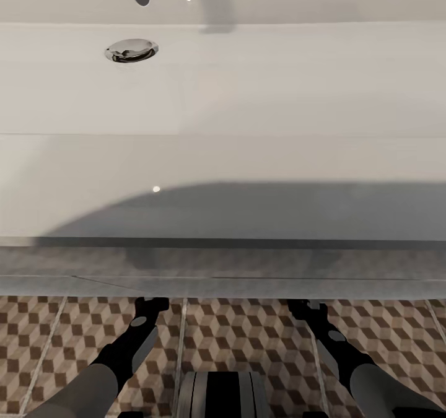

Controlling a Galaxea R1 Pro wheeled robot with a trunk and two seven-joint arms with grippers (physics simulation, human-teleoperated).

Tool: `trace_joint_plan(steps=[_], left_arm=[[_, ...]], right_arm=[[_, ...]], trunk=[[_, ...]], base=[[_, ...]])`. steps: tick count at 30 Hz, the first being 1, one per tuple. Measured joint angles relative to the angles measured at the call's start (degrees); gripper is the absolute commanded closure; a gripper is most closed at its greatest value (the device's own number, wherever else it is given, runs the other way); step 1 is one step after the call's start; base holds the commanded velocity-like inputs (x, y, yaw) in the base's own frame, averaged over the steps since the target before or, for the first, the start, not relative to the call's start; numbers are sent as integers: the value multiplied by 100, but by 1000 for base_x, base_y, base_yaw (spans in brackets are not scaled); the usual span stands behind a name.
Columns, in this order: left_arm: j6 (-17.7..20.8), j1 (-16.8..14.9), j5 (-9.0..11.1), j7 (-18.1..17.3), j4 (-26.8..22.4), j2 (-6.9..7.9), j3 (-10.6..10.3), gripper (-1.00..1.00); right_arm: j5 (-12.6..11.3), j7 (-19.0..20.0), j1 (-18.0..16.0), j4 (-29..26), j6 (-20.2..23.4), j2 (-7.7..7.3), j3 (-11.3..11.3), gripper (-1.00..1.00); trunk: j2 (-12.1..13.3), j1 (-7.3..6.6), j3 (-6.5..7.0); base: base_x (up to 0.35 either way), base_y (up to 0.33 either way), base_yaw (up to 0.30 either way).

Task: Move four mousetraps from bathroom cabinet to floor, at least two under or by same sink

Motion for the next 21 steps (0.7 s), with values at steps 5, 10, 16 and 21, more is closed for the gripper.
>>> trace_joint_plan(steps=[5,10,16,21], left_arm=[[-19,3,7,-281,-20,22,11,100],[-25,3,8,-317,-22,30,17,100],[-24,3,1,-319,-23,26,19,100],[-18,2,-5,-318,-23,22,19,100]], right_arm=[[-2,0,0,0,0,0,0,100],[-14,0,0,0,9,0,1,100],[-30,0,0,6,60,5,11,100],[-28,59,0,8,60,8,26,100]], trunk=[[0,0,0],[0,0,0],[0,0,0],[0,0,0]], base=[[0,0,0],[0,0,0],[0,0,0],[0,0,0]])
